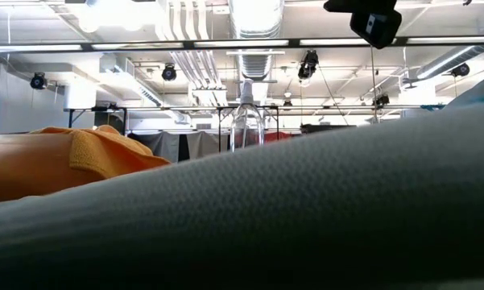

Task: Sort microfiber towel by color & place in baskets
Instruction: Put the left blue microfiber cloth into the transparent bin

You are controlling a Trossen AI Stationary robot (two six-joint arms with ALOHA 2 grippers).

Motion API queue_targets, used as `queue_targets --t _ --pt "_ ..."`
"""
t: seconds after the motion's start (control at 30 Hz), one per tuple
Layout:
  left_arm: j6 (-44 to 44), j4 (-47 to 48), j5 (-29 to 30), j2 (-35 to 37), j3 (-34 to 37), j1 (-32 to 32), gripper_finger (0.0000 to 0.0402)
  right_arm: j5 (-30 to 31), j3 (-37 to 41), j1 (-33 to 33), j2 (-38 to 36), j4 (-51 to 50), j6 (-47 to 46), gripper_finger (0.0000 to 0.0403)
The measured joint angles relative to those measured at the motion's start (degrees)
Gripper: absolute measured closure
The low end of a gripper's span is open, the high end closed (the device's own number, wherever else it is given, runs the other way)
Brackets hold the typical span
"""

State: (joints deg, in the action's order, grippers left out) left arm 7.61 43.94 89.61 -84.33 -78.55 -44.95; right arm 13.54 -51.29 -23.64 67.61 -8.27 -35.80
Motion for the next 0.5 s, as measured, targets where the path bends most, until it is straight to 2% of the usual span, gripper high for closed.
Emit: queue_targets --t 0.07,0.13,0.27,0.3,0.4,0.5 --pt "12.02 12.17 -1.65 0.58 -0.81 -1.1 0.0338 -0.01 0.0 0.0 0.0 -0.01 0.65 0.0284" --pt "27.74 24.41 -4.77 1.86 -1.04 -1.44 0.0338 -0.02 0.0 0.0 0.0 -0.11 1.07 0.0284" --pt "54.97 46.34 -6.27 4.72 0.41 -2.02 0.0338 -0.02 0.0 -0.02 0.0 -0.32 1.52 0.0284" --pt "57.07 45.74 -6.4 5.95 1.44 -2.04 0.0338 -0.01 0.0 -0.01 0.0 -0.41 1.64 0.0284" --pt "45.2 38.74 -6.13 11.57 5.67 -1.76 0.0338 -0.02 0.0 -0.01 0.0 -0.5 2.04 0.0284" --pt "42.14 36.81 -6.65 16.05 8.82 -1.29 0.0338 0.0 0.0 0.0 0.0 -0.62 2.08 0.0284"
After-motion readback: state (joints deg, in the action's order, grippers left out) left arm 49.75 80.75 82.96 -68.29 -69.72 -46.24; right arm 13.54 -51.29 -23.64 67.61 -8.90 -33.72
